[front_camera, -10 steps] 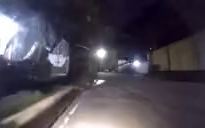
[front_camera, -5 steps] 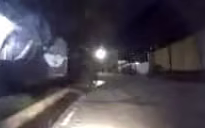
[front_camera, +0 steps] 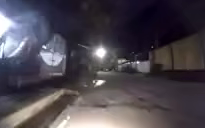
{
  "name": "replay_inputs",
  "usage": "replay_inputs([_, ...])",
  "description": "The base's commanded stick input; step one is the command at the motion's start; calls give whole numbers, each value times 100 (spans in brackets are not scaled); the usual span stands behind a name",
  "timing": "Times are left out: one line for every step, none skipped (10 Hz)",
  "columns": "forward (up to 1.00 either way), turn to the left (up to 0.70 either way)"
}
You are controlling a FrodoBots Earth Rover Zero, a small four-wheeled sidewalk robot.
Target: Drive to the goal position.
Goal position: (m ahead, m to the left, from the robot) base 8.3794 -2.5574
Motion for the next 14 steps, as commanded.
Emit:
replay_inputs([70,-8])
replay_inputs([70,-35])
replay_inputs([70,-35])
replay_inputs([70,-35])
replay_inputs([70,-35])
replay_inputs([70,-33])
replay_inputs([70,-6])
replay_inputs([70,0])
replay_inputs([70,0])
replay_inputs([70,0])
replay_inputs([70,0])
replay_inputs([70,0])
replay_inputs([70,0])
replay_inputs([70,0])
